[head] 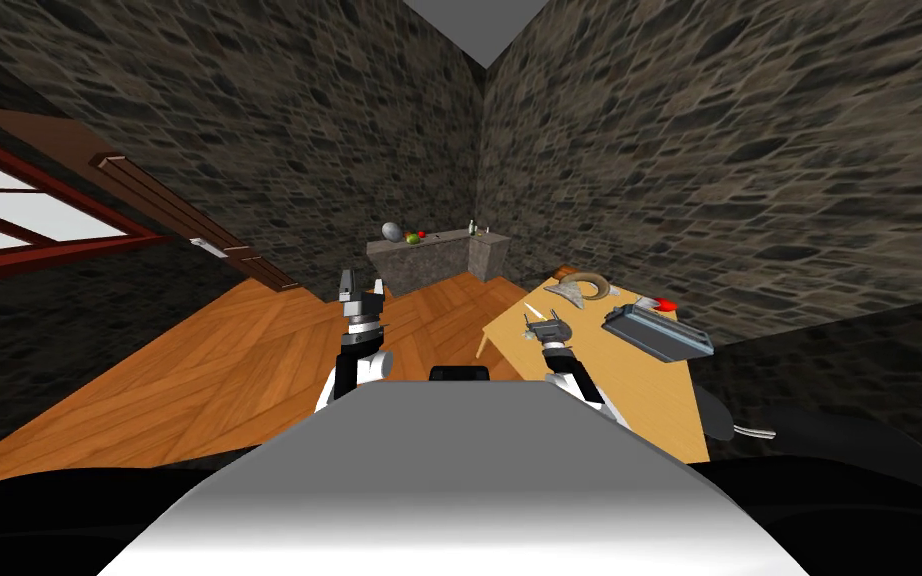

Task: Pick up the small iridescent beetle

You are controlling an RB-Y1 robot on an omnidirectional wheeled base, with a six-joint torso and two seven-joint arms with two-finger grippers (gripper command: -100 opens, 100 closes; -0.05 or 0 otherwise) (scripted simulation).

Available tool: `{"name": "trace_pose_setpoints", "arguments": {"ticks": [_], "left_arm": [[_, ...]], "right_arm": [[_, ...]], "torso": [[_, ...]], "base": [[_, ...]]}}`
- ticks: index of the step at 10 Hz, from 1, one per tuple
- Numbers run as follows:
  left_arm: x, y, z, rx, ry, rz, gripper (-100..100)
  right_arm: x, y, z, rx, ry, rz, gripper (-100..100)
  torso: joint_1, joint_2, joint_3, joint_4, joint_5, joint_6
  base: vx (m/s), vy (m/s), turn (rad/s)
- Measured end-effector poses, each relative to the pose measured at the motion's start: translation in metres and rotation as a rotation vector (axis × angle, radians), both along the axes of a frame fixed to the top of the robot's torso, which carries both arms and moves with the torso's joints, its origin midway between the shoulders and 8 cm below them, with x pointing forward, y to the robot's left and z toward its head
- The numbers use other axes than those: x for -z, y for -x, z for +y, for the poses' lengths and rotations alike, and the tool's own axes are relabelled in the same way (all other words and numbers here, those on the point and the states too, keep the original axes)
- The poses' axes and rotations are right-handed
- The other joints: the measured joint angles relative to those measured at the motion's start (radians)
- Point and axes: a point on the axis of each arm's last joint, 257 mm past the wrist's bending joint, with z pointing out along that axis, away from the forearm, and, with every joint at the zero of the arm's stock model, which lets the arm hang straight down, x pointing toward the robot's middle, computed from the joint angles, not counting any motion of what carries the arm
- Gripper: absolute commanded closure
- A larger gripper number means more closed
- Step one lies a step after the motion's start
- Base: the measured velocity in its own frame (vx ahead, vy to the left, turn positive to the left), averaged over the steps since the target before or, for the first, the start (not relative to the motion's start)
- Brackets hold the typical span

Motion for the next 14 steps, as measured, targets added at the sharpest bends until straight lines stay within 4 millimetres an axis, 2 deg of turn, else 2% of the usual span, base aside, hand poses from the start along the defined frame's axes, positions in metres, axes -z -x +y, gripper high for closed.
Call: {"name": "trace_pose_setpoints", "arguments": {"ticks": [1, 3, 5, 10, 11, 13, 14], "left_arm": [[0.0, 0.0, 0.0, 0.0, 0.0, 0.0, 0], [0.0, 0.0, 0.0, 0.0, 0.0, 0.0, 0], [0.0, 0.0, 0.0, 0.0, 0.0, 0.0, 0], [0.0, 0.0, 0.0, 0.0, 0.0, 0.0, 0], [0.0, 0.0, 0.0, 0.0, 0.0, 0.0, 0], [0.0, 0.0, 0.0, 0.0, 0.0, 0.0, 0], [0.0, 0.0, 0.0, 0.0, 0.0, 0.0, 0]], "right_arm": [[0.002, 0.0, -0.002, 0.001, -0.029, 0.003, -100], [0.022, 0.001, -0.015, 0.017, -0.09, 0.051, -100], [0.026, 0.004, -0.017, 0.019, -0.14, 0.053, -100], [0.068, 0.02, -0.044, 0.073, -0.296, 0.139, -100], [0.07, 0.021, -0.046, 0.078, -0.325, 0.141, -100], [0.09, 0.03, -0.059, 0.112, -0.389, 0.179, -100], [0.092, 0.032, -0.061, 0.118, -0.418, 0.18, -100]], "torso": [[0.0, 0.0, 0.0, 0.0, 0.0, 0.0], [0.0, 0.0, 0.0, 0.0, 0.0, 0.0], [0.001, 0.001, 0.0, 0.0, 0.0, 0.0], [0.0, 0.0, 0.0, 0.0, 0.0, 0.0], [0.0, 0.0, 0.0, 0.0, 0.0, 0.0], [0.0, 0.0, 0.0, 0.0, 0.0, 0.0], [0.0, 0.0, 0.0, 0.0, 0.0, 0.0]], "base": [[0.006, 0.001, 0.154], [0.004, -0.002, 0.047], [0.002, 0.002, 0.078], [0.005, -0.004, 0.07], [0.004, 0.001, 0.201], [0.004, -0.005, 0.028], [0.0, 0.001, -0.013]]}}
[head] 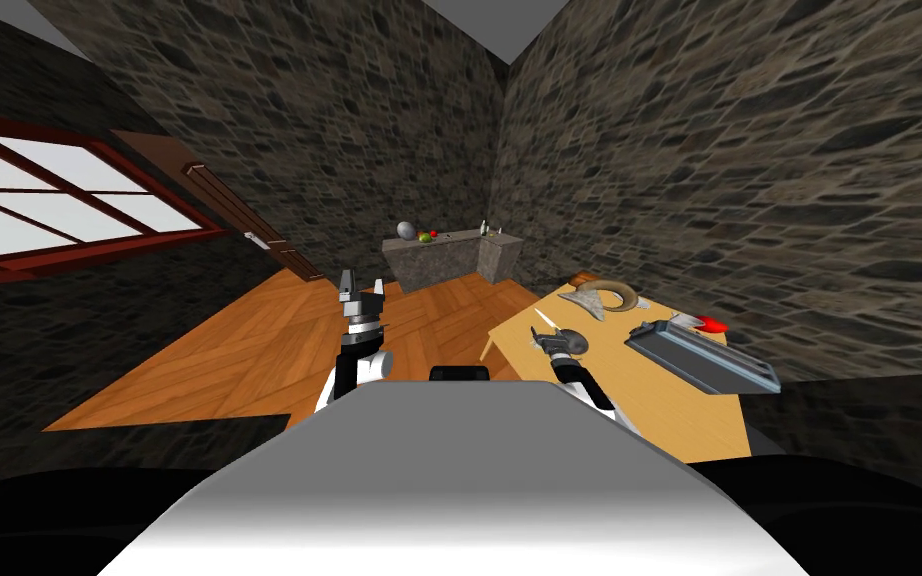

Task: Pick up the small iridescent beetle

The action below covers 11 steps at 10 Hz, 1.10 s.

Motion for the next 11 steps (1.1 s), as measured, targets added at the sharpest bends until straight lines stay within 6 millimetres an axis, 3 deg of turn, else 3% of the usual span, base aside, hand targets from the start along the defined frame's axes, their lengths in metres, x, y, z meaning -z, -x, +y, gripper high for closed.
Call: {"name": "trace_pose_setpoints", "arguments": {"ticks": [1, 6, 11], "left_arm": [[0.0, 0.0, 0.0, 0.0, 0.0, 0.0, 0], [0.0, 0.0, 0.0, 0.0, 0.0, 0.0, 0], [0.0, 0.0, 0.0, 0.0, 0.0, 0.0, 0]], "right_arm": [[0.0, 0.0, -0.001, 0.005, -0.022, -0.003, -100], [0.039, 0.022, -0.025, 0.093, -0.178, 0.067, -100], [0.06, 0.04, -0.041, 0.167, -0.314, 0.092, -100]], "torso": [[0.0, 0.0, 0.0, 0.0, 0.0, 0.0], [0.0, 0.0, 0.0, 0.0, 0.0, 0.0], [0.0, 0.0, 0.0, 0.0, 0.0, 0.0]], "base": [[0.003, 0.001, 0.205], [0.004, -0.005, 0.065], [0.003, -0.002, 0.089]]}}
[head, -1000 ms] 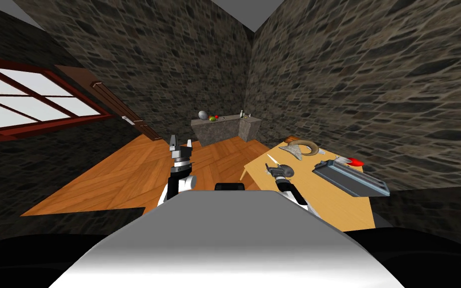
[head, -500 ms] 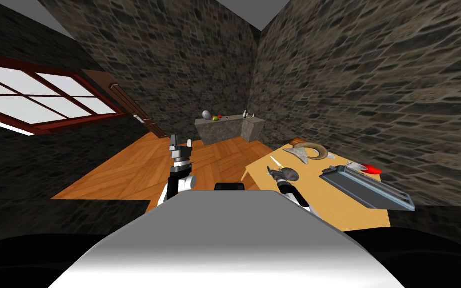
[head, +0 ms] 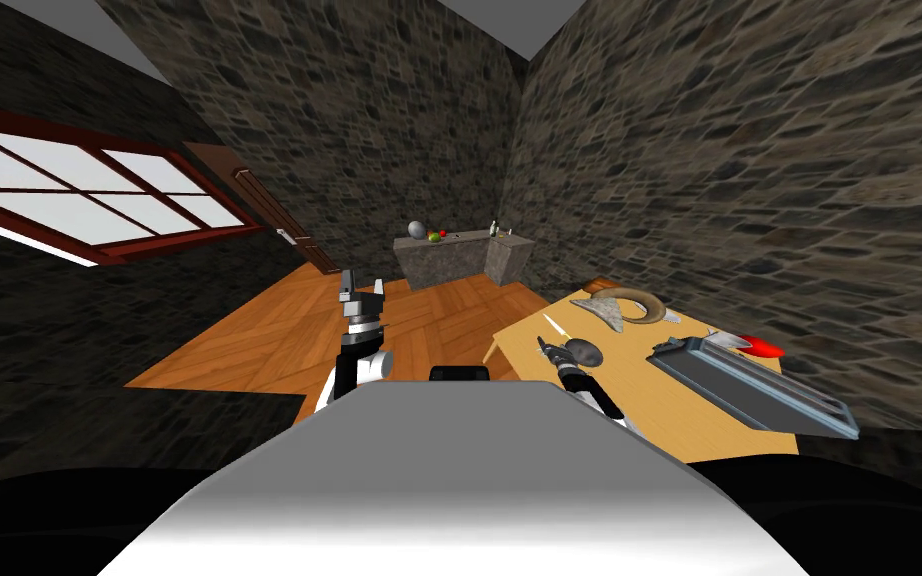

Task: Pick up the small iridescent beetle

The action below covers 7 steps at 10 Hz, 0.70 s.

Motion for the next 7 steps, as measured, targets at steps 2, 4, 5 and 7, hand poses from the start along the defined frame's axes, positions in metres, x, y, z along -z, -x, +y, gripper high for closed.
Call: {"name": "trace_pose_setpoints", "arguments": {"ticks": [2, 4, 5, 7], "left_arm": [[0.0, 0.0, 0.0, 0.0, 0.0, 0.0, 0], [0.0, 0.0, 0.0, 0.0, 0.0, 0.0, 0], [0.0, 0.0, 0.0, 0.0, 0.0, 0.0, 0], [0.0, 0.0, 0.0, 0.0, 0.0, 0.0, 0]], "right_arm": [[0.016, 0.016, -0.012, 0.05, -0.065, 0.026, -100], [0.025, 0.023, -0.018, 0.093, -0.124, 0.04, -100], [0.032, 0.03, -0.021, 0.116, -0.154, 0.051, -100], [0.046, 0.04, -0.028, 0.161, -0.21, 0.064, -100]], "torso": [[0.0, 0.0, 0.0, 0.0, 0.0, 0.0], [0.0, 0.0, 0.0, 0.0, 0.0, -0.001], [0.0, 0.0, 0.0, 0.0, 0.0, 0.0], [0.0, 0.0, 0.0, 0.0, 0.0, -0.001]], "base": [[0.003, -0.006, 0.032], [0.003, -0.003, 0.138], [0.003, -0.005, -0.026], [0.006, -0.003, 0.121]]}}
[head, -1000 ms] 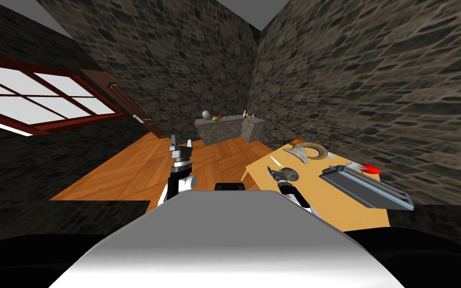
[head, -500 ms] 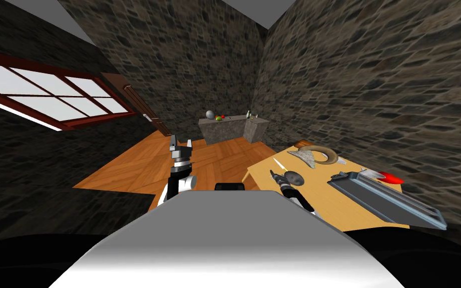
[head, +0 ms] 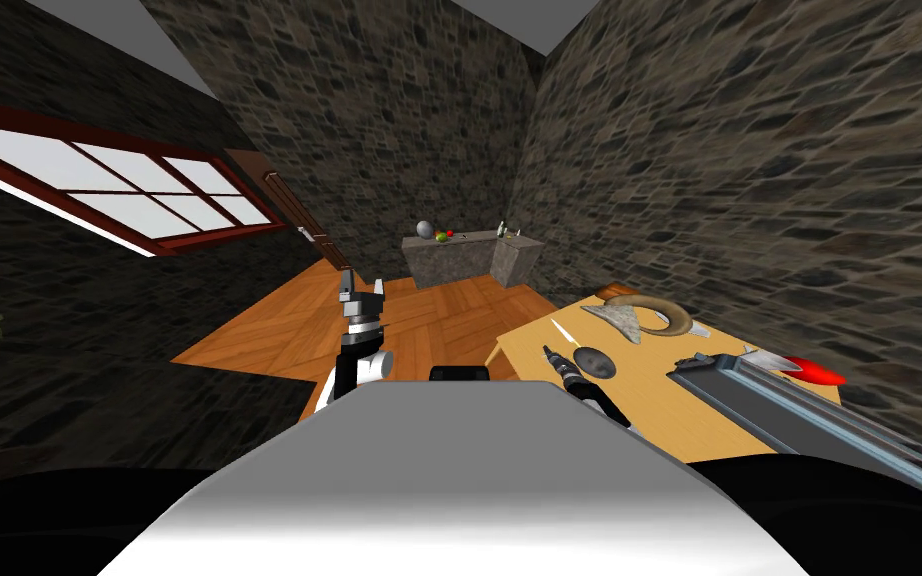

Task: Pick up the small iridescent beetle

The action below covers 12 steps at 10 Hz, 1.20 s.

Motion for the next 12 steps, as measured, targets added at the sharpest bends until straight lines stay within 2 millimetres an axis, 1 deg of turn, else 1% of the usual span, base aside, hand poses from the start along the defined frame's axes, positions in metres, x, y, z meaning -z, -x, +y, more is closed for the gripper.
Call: {"name": "trace_pose_setpoints", "arguments": {"ticks": [1, 2, 3, 4, 5, 7, 8, 9, 11, 12], "left_arm": [[0.0, 0.0, 0.0, 0.0, 0.0, 0.0, 0], [0.0, 0.0, 0.0, 0.0, 0.0, 0.0, 0], [0.0, 0.0, 0.0, 0.0, 0.0, 0.0, 0], [0.0, 0.0, 0.0, 0.0, 0.0, 0.0, 0], [0.0, 0.0, 0.0, 0.0, 0.0, 0.0, 0], [0.0, 0.0, 0.0, 0.0, 0.0, 0.0, 0], [0.0, 0.0, 0.0, 0.0, 0.0, 0.0, 0], [0.0, 0.0, 0.0, 0.0, 0.0, 0.0, 0], [0.0, 0.0, 0.0, 0.0, 0.0, 0.0, 0], [0.0, 0.0, 0.0, 0.0, 0.0, 0.0, 0]], "right_arm": [[0.005, 0.005, -0.005, 0.023, -0.026, 0.006, -100], [0.005, 0.007, -0.006, 0.04, -0.05, 0.001, -100], [0.015, 0.017, -0.015, 0.071, -0.078, 0.018, -100], [0.018, 0.023, -0.018, 0.098, -0.108, 0.019, -100], [0.019, 0.024, -0.017, 0.114, -0.13, 0.015, -100], [0.028, 0.038, -0.024, 0.171, -0.183, 0.033, -100], [0.03, 0.04, -0.026, 0.186, -0.202, 0.03, -100], [0.035, 0.049, -0.03, 0.218, -0.227, 0.038, -100], [0.042, 0.056, -0.036, 0.26, -0.269, 0.039, -100], [0.047, 0.065, -0.041, 0.292, -0.292, 0.047, -100]], "torso": [[0.0, 0.0, 0.0, 0.0, 0.0, 0.0], [0.0, 0.0, 0.0, 0.0, 0.0, 0.001], [0.0, 0.0, 0.0, 0.0, 0.0, 0.0], [0.0, 0.0, 0.0, 0.0, 0.0, 0.0], [0.0, 0.0, 0.0, 0.0, 0.0, 0.001], [0.0, 0.0, 0.0, 0.0, 0.0, 0.0], [0.0, 0.0, 0.0, 0.0, 0.0, 0.001], [0.0, 0.0, 0.0, 0.0, 0.0, 0.0], [0.0, 0.0, 0.0, 0.0, 0.0, 0.001], [0.0, 0.0, 0.0, 0.0, 0.0, 0.0]], "base": [[0.0, 0.0, 0.0], [0.006, -0.001, 0.143], [0.007, -0.006, 0.095], [0.003, -0.005, -0.01], [0.008, 0.0, 0.125], [0.004, -0.002, 0.046], [0.01, -0.002, 0.115], [0.011, -0.005, 0.08], [0.007, -0.001, 0.06], [0.012, -0.004, 0.067]]}}
